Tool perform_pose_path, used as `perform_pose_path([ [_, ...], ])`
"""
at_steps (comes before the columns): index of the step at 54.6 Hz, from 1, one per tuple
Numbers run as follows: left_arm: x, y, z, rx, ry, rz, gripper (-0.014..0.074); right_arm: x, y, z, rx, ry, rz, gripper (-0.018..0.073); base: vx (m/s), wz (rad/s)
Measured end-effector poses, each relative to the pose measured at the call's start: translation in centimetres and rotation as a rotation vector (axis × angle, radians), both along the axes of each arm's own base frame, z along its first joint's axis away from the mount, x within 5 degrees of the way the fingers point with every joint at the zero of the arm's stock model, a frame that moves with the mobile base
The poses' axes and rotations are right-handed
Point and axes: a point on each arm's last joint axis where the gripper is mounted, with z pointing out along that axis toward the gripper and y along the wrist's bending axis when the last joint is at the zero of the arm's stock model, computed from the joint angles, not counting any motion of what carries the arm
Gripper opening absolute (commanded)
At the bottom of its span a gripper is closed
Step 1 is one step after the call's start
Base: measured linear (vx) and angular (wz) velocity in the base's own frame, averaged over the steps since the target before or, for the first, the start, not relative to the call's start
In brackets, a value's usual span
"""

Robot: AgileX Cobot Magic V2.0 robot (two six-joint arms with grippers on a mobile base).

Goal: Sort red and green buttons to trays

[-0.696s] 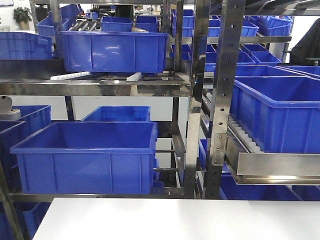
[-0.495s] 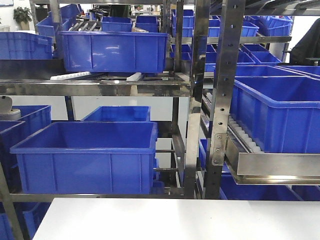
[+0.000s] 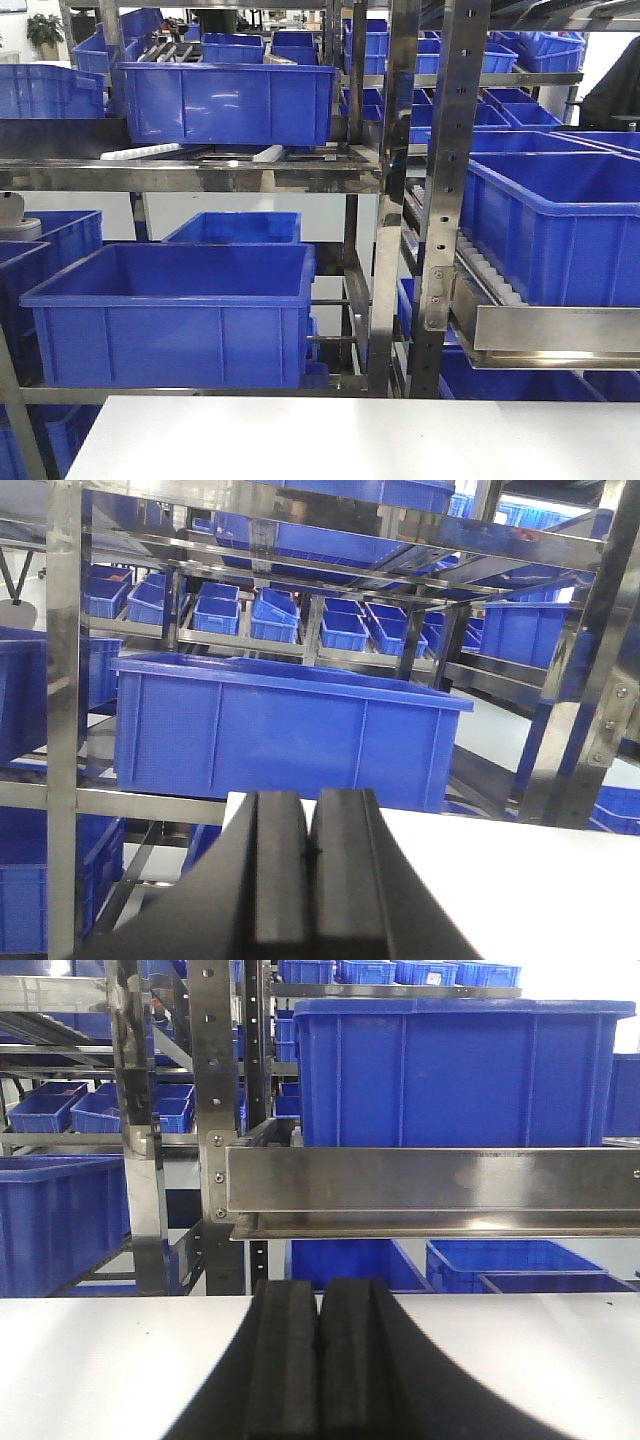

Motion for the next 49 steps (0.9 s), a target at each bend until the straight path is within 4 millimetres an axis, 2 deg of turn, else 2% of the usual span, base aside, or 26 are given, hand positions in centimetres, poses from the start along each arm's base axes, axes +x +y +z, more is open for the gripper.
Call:
perform_pose_path([
  [12,0.0,0.0,0.1,-0.006,-0.013,-0.001,-0.0003,0.0,0.0,0.1,-0.001,-0.012,0.000,-0.0009,0.00,0.00],
  [28,-0.2,-0.1,1.5,-0.020,-0.167,-0.009,0.0004,-0.4,0.1,2.5,-0.025,-0.275,0.002,-0.0009,0.00,0.00],
  [32,-0.2,-0.1,1.8,-0.017,-0.190,-0.010,0.0011,-0.4,0.1,2.6,-0.027,-0.294,0.002,-0.0009,0.00,0.00],
  [37,-0.4,-0.1,2.5,0.020,-0.213,-0.010,0.0022,-0.3,0.0,2.1,-0.019,-0.199,0.001,-0.0009,0.00,0.00],
  [42,-0.7,-0.1,4.0,0.108,-0.242,-0.002,0.0040,0.0,0.0,2.0,-0.034,0.005,-0.002,-0.0007,0.00,0.00],
  [49,-0.9,0.0,6.1,0.214,-0.221,0.023,0.0078,0.4,-0.1,4.1,-0.064,0.141,-0.008,-0.0001,0.00,0.00],
])
